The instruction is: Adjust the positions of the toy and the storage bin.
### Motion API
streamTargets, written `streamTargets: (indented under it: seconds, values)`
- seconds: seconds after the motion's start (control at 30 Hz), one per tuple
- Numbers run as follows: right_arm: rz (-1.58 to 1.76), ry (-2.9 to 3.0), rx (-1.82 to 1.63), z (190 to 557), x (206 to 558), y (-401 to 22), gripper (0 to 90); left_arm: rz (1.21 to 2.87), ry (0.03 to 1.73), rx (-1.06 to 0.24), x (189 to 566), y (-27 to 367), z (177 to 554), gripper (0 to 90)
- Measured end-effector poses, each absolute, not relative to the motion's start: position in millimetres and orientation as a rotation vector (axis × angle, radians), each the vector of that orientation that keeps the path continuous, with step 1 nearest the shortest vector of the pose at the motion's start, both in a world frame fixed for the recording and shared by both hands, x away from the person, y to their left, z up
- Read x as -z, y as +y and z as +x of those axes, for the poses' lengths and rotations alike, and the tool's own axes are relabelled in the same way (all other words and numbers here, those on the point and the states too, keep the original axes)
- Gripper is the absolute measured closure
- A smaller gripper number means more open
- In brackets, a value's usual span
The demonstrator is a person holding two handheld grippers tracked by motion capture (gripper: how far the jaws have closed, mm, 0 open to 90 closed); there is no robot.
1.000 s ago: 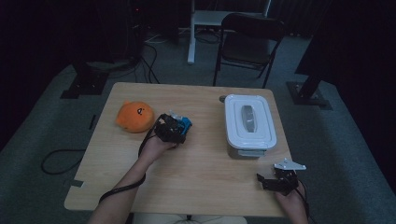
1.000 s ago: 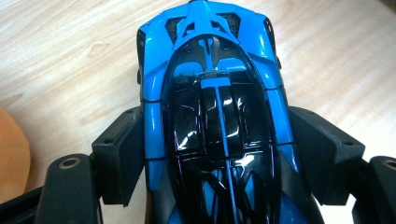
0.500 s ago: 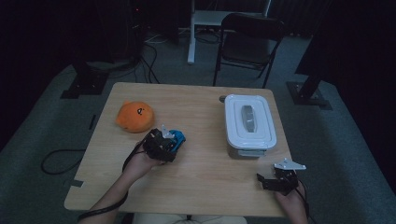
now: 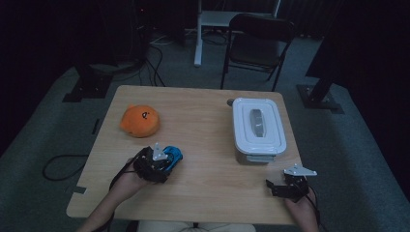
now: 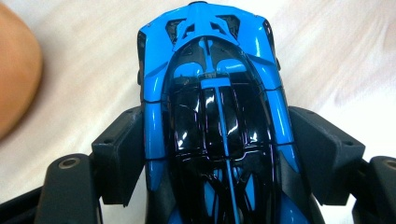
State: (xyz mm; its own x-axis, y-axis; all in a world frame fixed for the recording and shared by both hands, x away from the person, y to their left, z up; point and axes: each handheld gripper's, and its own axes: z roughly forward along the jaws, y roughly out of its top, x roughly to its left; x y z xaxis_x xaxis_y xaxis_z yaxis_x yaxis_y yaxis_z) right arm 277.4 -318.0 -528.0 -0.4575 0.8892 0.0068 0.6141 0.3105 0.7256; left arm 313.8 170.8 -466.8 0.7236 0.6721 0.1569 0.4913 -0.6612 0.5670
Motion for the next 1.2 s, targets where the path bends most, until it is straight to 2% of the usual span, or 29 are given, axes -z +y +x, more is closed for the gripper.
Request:
streamTargets:
  seconds: [0.23, 0.5, 0.57, 0.6, 0.93, 0.97, 1.13, 1.2]
  values:
    - [1.346, 2.181, -0.944, 278.1, 528.0, -317.4, 13.4, 2.423, 0.819, -0.432, 477.4, 196.3, 295.1, 25.5]
    - [1.347, 2.181, -0.944, 278.1, 528.0, -317.4, 13.4, 2.455, 0.694, -0.401, 482.0, 203.9, 276.9, 25.5]
    - [1.347, 2.18, -0.944, 278.1, 528.0, -317.4, 13.4, 2.472, 0.677, -0.353, 483.7, 206.8, 276.1, 25.4]
    - [1.346, 2.181, -0.944, 278.1, 528.0, -317.4, 13.4, 2.472, 0.669, -0.383, 485.2, 207.3, 273.9, 25.5]
    - [1.346, 2.18, -0.944, 278.1, 528.0, -317.4, 13.4, 2.527, 0.646, -0.277, 496.7, 212.6, 278.1, 25.5]
    - [1.345, 2.181, -0.944, 278.1, 528.0, -317.4, 13.4, 2.516, 0.642, -0.291, 497.7, 212.7, 278.4, 25.5]
    - [1.345, 2.18, -0.944, 278.0, 528.1, -317.3, 13.4, 2.49, 0.662, -0.185, 503.5, 217.2, 288.5, 24.8]
    - [1.345, 2.18, -0.943, 277.9, 528.0, -317.3, 13.5, 2.487, 0.654, -0.198, 504.4, 215.9, 288.0, 24.7]
